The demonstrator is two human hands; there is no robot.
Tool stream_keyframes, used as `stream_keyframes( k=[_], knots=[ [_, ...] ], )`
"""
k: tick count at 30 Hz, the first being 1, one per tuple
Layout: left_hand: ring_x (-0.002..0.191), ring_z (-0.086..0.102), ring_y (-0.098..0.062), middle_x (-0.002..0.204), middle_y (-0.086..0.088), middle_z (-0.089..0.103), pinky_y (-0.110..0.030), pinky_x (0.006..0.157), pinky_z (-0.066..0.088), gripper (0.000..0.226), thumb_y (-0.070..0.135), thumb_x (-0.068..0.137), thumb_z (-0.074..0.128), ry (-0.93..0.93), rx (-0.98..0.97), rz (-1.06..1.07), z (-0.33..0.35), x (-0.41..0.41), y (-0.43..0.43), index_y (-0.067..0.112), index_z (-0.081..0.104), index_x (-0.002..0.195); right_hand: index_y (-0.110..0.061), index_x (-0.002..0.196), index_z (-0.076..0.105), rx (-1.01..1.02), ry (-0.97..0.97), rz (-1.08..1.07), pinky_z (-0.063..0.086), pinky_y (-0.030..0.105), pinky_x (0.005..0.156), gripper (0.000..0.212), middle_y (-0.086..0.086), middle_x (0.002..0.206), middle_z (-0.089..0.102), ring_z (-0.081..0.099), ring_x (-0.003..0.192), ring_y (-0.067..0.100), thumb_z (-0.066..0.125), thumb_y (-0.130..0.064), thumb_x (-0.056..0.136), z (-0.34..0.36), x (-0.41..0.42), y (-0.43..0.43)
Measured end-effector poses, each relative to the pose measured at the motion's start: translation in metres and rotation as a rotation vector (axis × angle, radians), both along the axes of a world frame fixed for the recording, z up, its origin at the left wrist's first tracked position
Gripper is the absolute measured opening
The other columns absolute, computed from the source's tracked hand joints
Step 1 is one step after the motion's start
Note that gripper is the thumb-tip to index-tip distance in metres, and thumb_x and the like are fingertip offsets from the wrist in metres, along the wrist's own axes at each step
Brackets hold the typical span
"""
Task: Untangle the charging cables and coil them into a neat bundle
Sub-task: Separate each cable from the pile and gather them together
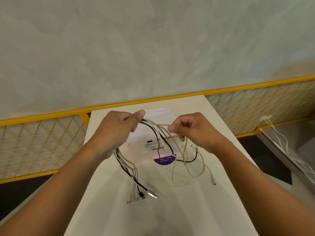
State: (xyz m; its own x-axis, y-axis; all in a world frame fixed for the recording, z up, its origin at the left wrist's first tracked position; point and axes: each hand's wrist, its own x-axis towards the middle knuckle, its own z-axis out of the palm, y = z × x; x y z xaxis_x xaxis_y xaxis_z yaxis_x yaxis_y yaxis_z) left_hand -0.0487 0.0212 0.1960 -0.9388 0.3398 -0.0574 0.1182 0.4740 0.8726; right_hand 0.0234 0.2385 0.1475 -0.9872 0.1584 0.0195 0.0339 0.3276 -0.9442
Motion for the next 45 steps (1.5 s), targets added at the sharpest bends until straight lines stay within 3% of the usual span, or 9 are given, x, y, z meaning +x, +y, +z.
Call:
stream_keyframes(
  k=[1, 4, 9, 19, 23, 28, 31, 33, 45],
  knots=[
    [0.050, 0.023, -0.004, 0.038, 0.013, 0.031, -0.031, 0.053, 0.030, 0.058, 0.052, 0.094, 0.059, 0.018, -0.003, 0.003, -0.002, -0.003, -0.001, 0.012, 0.045, 0.053, -0.010, 0.079, 0.076, -0.024, -0.009, -0.007, 0.045, 0.022, 0.061, 0.017, 0.012, 0.061, 0.056, 0.045, 0.055, 0.019, 0.074, -0.023, 0.089, 0.000, 0.001, 0.005],
    [0.044, 0.026, -0.013, 0.038, 0.010, 0.030, -0.030, 0.051, 0.025, 0.058, 0.051, 0.093, 0.060, 0.042, -0.003, -0.007, -0.004, -0.007, -0.001, 0.014, 0.046, 0.051, -0.008, 0.079, 0.078, -0.094, -0.045, 0.000, 0.035, 0.025, 0.056, 0.021, 0.016, 0.068, 0.055, 0.033, 0.062, 0.029, 0.073, -0.025, 0.089, -0.002, 0.002, 0.013],
    [0.038, 0.026, -0.010, 0.040, 0.009, 0.031, -0.030, 0.051, 0.025, 0.058, 0.049, 0.092, 0.063, 0.075, 0.020, 0.008, -0.004, -0.012, -0.002, 0.014, 0.046, 0.049, 0.009, 0.092, 0.073, -0.070, -0.121, -0.013, 0.037, 0.009, 0.050, 0.019, -0.014, 0.046, 0.056, 0.050, 0.046, -0.001, 0.066, -0.007, 0.095, -0.011, 0.003, 0.030],
    [0.038, 0.024, -0.010, 0.046, 0.006, 0.030, -0.029, 0.051, 0.022, 0.057, 0.047, 0.091, 0.065, 0.094, 0.035, 0.007, -0.007, -0.017, -0.012, 0.011, 0.046, 0.051, 0.005, 0.085, 0.077, -0.022, -0.329, -0.125, 0.039, 0.005, 0.047, 0.012, -0.003, 0.072, 0.074, 0.058, 0.050, -0.009, 0.067, 0.001, 0.091, -0.059, 0.006, 0.056],
    [0.044, 0.030, -0.008, 0.038, 0.010, 0.036, -0.031, 0.064, 0.027, 0.056, 0.043, 0.093, 0.064, 0.069, 0.063, 0.032, -0.008, -0.017, -0.011, 0.008, 0.046, 0.053, 0.003, 0.083, 0.078, -0.011, -0.397, -0.153, 0.050, 0.009, 0.070, 0.007, 0.000, 0.089, 0.079, 0.072, 0.089, 0.003, 0.072, 0.000, 0.086, -0.079, 0.006, 0.066],
    [0.042, 0.032, -0.007, 0.040, 0.010, 0.039, -0.027, 0.055, 0.026, 0.056, 0.043, 0.092, 0.065, 0.081, 0.068, 0.046, -0.010, -0.018, -0.013, 0.007, 0.046, 0.054, 0.003, 0.081, 0.078, 0.002, -0.446, -0.170, 0.053, 0.024, 0.093, 0.006, 0.000, 0.088, 0.079, 0.072, 0.095, 0.009, 0.075, -0.001, 0.084, -0.099, 0.006, 0.074],
    [0.044, 0.021, -0.017, 0.059, -0.012, 0.032, -0.031, 0.052, 0.019, 0.058, 0.049, 0.090, 0.067, 0.074, 0.100, 0.051, -0.009, -0.024, -0.019, 0.008, 0.046, 0.054, -0.007, 0.073, 0.080, 0.057, -0.494, -0.181, 0.052, 0.038, 0.103, 0.009, 0.002, 0.088, 0.079, 0.071, 0.102, 0.018, 0.082, -0.013, 0.080, -0.109, 0.008, 0.081],
    [0.049, 0.018, -0.020, 0.064, -0.011, 0.031, -0.031, 0.054, 0.017, 0.058, 0.051, 0.089, 0.067, 0.076, 0.091, 0.041, -0.009, -0.025, -0.020, 0.010, 0.047, 0.053, -0.010, 0.071, 0.081, 0.077, -0.513, -0.188, 0.051, 0.043, 0.105, 0.011, 0.005, 0.090, 0.079, 0.069, 0.105, 0.024, 0.084, -0.019, 0.078, -0.113, 0.008, 0.085],
    [0.047, 0.018, -0.019, 0.058, -0.010, 0.026, -0.030, 0.053, 0.017, 0.060, 0.059, 0.082, 0.069, 0.066, 0.064, 0.038, -0.007, -0.027, -0.027, 0.011, 0.047, 0.053, -0.006, 0.073, 0.079, 0.256, -0.617, -0.305, 0.049, 0.037, 0.075, 0.031, 0.017, 0.081, 0.068, 0.055, 0.080, 0.021, 0.088, -0.036, 0.072, -0.122, 0.010, 0.093]
  ],
)
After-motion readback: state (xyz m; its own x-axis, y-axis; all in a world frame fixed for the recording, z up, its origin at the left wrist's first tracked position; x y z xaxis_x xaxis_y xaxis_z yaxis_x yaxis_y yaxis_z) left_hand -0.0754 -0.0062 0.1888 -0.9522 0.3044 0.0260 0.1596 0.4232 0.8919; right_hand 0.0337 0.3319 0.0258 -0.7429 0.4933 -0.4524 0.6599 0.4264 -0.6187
